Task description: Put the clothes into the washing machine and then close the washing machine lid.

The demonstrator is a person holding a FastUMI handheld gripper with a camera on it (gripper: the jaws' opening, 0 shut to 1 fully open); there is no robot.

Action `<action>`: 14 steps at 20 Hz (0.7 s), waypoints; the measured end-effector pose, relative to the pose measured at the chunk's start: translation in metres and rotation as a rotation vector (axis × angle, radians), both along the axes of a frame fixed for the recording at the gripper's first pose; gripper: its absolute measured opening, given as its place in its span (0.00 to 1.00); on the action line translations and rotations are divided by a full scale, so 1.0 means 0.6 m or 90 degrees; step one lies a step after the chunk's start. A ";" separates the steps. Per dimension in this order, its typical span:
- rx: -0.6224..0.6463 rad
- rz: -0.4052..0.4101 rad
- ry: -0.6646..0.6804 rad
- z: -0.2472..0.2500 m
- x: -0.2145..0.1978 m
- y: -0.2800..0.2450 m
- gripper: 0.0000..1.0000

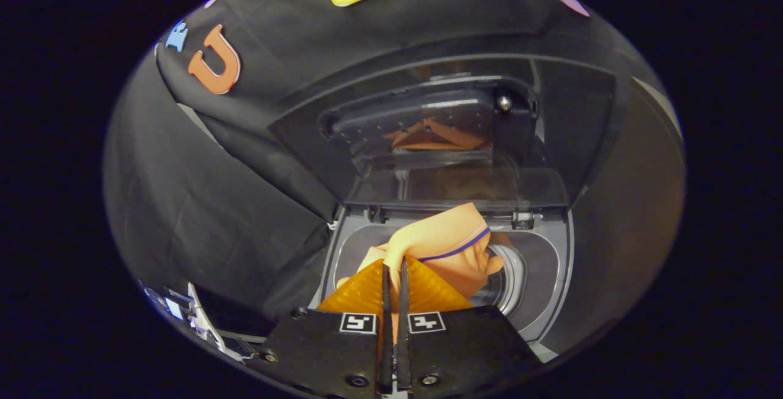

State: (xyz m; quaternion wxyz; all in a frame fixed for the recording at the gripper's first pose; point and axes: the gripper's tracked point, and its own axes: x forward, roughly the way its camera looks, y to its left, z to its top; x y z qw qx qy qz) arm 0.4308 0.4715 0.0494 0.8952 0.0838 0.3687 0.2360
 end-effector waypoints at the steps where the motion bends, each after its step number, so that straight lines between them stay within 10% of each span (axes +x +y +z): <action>1: -0.008 -0.004 0.004 -0.011 0.004 -0.002 0.06; 14: -0.058 -0.061 0.046 -0.081 0.013 -0.024 0.06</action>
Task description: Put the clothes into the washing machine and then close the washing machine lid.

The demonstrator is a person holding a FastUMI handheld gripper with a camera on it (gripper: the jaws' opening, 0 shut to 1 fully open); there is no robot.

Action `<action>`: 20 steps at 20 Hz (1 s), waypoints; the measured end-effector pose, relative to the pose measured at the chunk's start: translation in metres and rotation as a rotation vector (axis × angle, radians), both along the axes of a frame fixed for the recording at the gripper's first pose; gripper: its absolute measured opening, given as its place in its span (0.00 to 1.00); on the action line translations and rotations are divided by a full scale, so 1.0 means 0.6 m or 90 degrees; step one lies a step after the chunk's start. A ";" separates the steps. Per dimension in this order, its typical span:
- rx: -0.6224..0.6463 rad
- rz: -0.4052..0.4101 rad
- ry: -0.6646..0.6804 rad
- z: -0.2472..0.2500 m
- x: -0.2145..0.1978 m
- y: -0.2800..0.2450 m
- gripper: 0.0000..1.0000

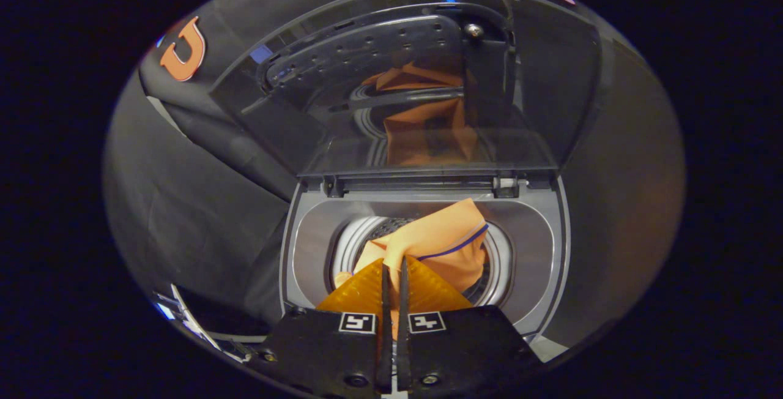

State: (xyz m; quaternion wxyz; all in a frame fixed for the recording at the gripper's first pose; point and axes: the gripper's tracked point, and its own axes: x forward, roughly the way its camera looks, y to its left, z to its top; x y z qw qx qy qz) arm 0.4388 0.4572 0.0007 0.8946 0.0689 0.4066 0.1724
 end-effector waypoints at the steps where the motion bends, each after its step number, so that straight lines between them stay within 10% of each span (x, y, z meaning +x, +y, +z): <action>1: -0.002 0.000 0.000 0.000 -0.001 -0.001 0.07; 7: -0.010 -0.002 -0.017 0.004 -0.006 -0.004 0.14; 12: -0.035 -0.005 -0.029 0.007 -0.009 -0.011 0.98; 20: -0.041 -0.010 -0.036 0.010 -0.021 -0.023 0.98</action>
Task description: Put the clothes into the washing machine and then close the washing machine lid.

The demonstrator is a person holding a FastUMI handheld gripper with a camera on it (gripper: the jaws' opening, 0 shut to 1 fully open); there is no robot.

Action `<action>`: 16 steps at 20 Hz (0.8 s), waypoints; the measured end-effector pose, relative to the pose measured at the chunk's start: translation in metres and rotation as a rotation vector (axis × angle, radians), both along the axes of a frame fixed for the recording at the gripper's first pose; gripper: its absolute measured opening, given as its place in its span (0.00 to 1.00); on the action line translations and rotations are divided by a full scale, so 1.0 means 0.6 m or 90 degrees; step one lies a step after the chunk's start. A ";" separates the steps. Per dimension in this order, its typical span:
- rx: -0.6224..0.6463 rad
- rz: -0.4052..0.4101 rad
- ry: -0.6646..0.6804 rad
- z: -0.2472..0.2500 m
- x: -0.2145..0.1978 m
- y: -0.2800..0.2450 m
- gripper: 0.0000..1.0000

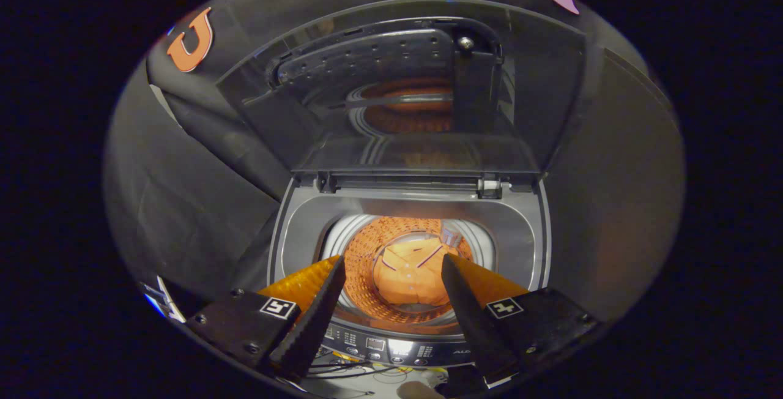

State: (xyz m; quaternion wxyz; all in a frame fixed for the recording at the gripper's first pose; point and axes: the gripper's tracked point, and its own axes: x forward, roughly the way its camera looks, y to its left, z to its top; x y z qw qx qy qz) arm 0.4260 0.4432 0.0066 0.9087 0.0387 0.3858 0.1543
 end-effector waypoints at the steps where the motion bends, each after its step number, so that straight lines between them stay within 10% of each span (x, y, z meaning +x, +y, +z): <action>1: -0.002 0.000 -0.005 0.005 0.000 0.000 0.98; 16: -0.004 0.022 -0.171 0.178 -0.008 0.007 0.98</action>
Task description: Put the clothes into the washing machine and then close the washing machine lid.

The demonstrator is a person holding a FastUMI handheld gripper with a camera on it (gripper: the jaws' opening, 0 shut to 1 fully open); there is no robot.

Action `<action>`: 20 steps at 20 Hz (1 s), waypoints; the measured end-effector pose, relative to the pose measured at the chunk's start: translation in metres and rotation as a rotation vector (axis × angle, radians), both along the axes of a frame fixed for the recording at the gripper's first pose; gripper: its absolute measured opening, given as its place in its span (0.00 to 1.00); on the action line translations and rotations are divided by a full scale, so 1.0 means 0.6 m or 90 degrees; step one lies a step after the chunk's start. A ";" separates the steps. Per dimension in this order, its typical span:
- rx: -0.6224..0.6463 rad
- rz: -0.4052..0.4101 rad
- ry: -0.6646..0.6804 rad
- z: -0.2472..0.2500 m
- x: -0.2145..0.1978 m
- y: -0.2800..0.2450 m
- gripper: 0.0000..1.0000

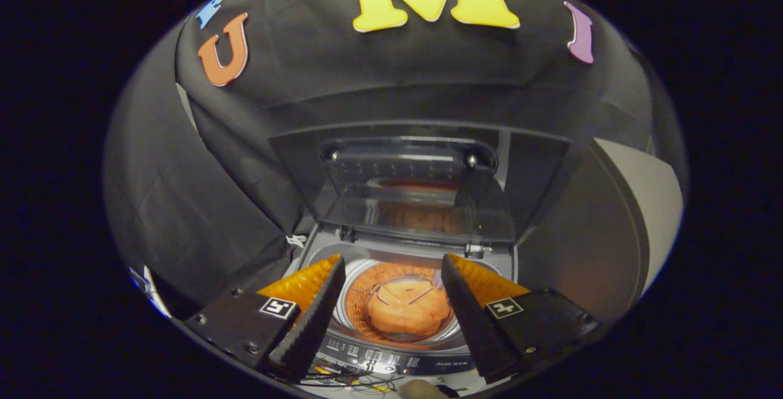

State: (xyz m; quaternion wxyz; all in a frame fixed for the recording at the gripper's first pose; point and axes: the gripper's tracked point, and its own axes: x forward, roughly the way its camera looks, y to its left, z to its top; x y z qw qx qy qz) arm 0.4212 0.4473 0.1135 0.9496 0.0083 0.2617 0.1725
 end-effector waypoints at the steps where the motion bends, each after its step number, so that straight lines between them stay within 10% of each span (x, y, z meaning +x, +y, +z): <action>1: 0.005 0.003 -0.011 0.016 0.001 0.003 0.98; 20: 0.026 -0.094 -0.103 0.220 0.149 0.030 0.98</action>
